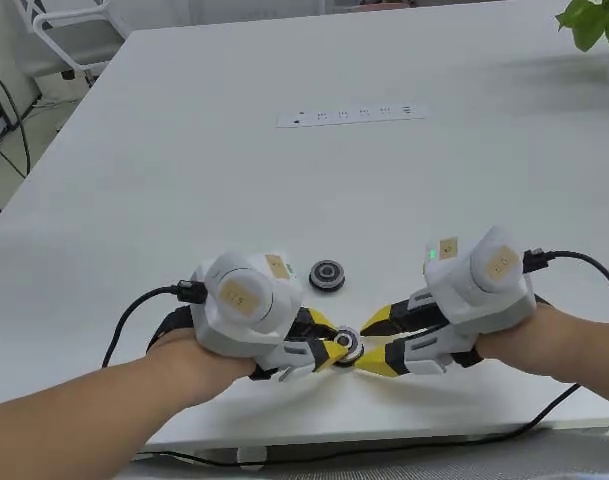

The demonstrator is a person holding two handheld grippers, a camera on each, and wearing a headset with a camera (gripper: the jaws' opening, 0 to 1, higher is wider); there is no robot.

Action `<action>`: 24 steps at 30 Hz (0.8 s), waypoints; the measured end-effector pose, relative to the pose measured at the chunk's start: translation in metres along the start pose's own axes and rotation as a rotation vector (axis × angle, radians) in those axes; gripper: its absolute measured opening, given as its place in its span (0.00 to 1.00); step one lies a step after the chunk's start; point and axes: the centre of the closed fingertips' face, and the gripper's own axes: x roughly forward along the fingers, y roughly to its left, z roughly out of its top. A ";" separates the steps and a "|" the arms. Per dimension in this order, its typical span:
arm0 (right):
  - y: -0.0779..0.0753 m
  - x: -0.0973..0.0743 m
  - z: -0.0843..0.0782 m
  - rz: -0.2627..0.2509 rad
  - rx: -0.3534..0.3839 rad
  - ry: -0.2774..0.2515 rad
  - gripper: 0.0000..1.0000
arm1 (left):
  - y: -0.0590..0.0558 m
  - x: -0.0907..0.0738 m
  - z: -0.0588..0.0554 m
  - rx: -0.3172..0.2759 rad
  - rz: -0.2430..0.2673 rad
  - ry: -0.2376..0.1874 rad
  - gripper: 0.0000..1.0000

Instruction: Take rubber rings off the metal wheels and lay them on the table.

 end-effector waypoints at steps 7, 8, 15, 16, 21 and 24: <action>-0.003 0.006 0.010 -0.016 0.003 -0.029 0.26 | 0.000 0.000 0.000 -0.002 0.001 -0.002 0.13; -0.002 0.006 0.010 -0.011 0.003 -0.027 0.26 | 0.000 0.000 0.000 -0.002 0.002 -0.003 0.13; -0.003 0.001 0.004 -0.015 -0.009 -0.014 0.22 | 0.000 0.000 0.000 -0.003 0.002 -0.002 0.13; -0.003 0.000 0.003 -0.014 -0.004 -0.013 0.22 | 0.000 0.000 0.000 -0.003 0.002 -0.003 0.13; -0.003 -0.002 0.001 -0.014 -0.009 -0.002 0.18 | 0.000 0.000 0.000 -0.005 0.002 -0.003 0.13; -0.005 -0.003 -0.002 -0.015 -0.008 0.008 0.12 | 0.000 0.000 0.000 -0.006 0.003 -0.003 0.13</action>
